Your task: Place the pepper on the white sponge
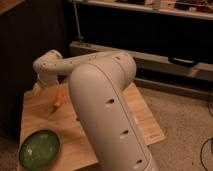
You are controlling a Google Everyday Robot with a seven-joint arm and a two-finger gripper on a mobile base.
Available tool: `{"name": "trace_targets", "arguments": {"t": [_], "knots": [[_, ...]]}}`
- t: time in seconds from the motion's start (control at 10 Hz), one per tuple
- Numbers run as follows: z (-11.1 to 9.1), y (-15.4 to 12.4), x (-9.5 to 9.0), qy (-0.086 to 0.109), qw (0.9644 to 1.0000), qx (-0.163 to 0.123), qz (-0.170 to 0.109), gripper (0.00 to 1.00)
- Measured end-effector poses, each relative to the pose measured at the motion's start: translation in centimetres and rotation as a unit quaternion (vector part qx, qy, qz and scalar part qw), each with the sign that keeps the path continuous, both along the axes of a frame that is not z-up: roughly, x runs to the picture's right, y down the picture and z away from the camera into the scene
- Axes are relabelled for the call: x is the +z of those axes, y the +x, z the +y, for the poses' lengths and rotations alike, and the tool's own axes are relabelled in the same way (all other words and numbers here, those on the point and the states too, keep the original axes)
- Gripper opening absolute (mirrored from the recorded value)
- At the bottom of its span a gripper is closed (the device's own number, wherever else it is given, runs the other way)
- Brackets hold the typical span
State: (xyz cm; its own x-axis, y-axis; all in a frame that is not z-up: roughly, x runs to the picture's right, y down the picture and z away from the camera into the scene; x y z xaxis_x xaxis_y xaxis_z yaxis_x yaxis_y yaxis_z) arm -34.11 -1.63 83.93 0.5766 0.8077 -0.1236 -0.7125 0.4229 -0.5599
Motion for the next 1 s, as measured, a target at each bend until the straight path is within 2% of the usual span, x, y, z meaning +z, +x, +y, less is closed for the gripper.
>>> {"name": "trace_targets", "arguments": {"t": [0.1, 0.3, 0.4, 0.5, 0.7, 0.8, 0.9, 1.0], "knots": [[-0.1, 1.3, 1.8, -0.014, 0.9999, 0.005, 0.007, 0.80], [0.6, 4.7, 4.0, -0.042, 0.9990, 0.008, 0.014, 0.80], [1.7, 6.7, 5.2, -0.063, 0.9979, 0.014, 0.012, 0.80], [3.1, 8.6, 6.8, -0.092, 0.9954, 0.028, 0.001, 0.80], [4.8, 10.3, 8.2, -0.140, 0.9878, 0.058, -0.038, 0.80], [5.9, 10.3, 8.5, -0.169, 0.9796, 0.078, -0.075, 0.80], [6.3, 9.7, 8.3, -0.181, 0.9746, 0.085, -0.101, 0.80], [6.4, 9.1, 8.0, -0.181, 0.9737, 0.082, -0.110, 0.80]]}}
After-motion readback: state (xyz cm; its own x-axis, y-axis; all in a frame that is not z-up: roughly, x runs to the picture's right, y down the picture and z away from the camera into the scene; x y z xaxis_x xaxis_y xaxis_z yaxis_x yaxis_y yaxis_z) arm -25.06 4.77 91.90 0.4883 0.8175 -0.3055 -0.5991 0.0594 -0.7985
